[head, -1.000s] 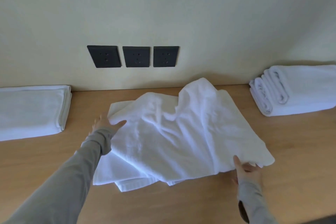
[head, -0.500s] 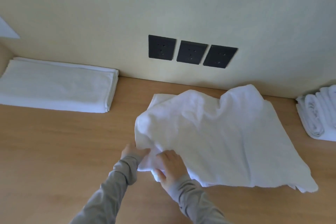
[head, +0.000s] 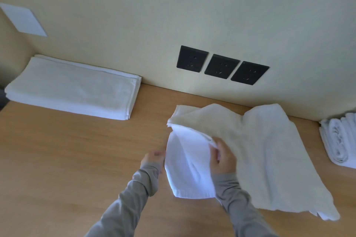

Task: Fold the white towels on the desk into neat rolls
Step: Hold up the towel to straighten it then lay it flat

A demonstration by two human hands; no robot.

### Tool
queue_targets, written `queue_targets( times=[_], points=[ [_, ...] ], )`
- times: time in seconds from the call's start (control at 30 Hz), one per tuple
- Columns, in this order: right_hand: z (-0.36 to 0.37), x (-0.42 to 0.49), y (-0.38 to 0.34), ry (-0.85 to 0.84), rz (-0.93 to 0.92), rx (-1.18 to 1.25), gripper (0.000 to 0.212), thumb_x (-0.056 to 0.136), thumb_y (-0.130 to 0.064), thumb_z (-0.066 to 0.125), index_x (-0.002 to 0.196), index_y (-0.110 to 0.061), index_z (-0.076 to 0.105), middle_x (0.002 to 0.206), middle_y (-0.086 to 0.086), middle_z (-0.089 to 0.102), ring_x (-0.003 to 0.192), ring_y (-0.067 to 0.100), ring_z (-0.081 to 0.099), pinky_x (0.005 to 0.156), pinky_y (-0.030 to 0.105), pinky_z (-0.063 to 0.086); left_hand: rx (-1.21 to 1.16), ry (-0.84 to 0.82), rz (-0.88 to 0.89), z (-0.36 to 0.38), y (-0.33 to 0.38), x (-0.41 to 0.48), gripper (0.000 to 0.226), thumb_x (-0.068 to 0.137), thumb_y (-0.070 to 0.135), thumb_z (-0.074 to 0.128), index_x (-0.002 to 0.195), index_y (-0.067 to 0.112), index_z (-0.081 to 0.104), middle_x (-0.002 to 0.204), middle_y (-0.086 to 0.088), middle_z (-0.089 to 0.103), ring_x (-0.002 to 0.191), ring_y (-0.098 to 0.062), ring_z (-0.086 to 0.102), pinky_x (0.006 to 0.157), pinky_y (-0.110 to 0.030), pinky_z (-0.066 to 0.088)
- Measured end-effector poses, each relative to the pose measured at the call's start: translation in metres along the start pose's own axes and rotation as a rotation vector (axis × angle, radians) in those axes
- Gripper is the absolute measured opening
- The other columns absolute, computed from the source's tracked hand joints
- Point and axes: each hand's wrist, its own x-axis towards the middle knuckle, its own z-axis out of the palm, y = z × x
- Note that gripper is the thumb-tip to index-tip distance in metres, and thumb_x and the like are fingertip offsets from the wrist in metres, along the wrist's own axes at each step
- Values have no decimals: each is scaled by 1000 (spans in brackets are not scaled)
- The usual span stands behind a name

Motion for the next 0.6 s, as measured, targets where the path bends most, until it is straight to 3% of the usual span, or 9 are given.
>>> queue_targets(
  times=[0.13,0.27,0.3,0.37,0.47,0.6],
  points=[
    [-38,41,-15,252,-239,-22,31,87,-6,40,99,6,67,91,16,68,85,20,59,77,25,46,143,-86,1,18,-14,-7,39,80,20,69,115,7,59,110,-14,66,102,-32,61,90,-41,51],
    [-36,25,-18,108,-548,-88,38,89,-4,34,102,4,69,91,15,67,81,25,59,73,32,50,100,-108,51,28,-8,-11,40,63,26,69,99,7,67,101,-14,67,99,-32,61,91,-42,50],
    [-31,14,-14,46,-611,-107,41,91,-4,31,101,2,70,89,14,67,76,27,61,67,33,51,26,-127,64,28,-5,-15,32,61,24,67,88,8,67,95,-14,67,93,-32,62,88,-44,52],
    [-17,-9,-5,-71,-694,-110,46,96,-9,27,98,-1,72,83,12,67,67,27,62,58,33,50,-118,-157,54,27,1,-20,5,75,12,68,76,8,65,80,-13,66,77,-28,62,75,-42,55],
    [-1,-37,8,-199,-702,-109,48,99,-18,25,103,-4,71,86,9,67,67,26,62,57,31,49,-238,-161,53,24,4,-22,17,91,9,55,78,9,65,57,-2,67,57,-19,62,52,-29,53],
    [0,-43,19,-209,-654,-95,39,95,-14,34,108,-7,69,87,7,65,69,23,60,56,33,48,-374,-175,41,23,9,-34,17,91,-1,50,81,6,62,56,-4,67,60,-22,63,45,-28,52]
  ],
)
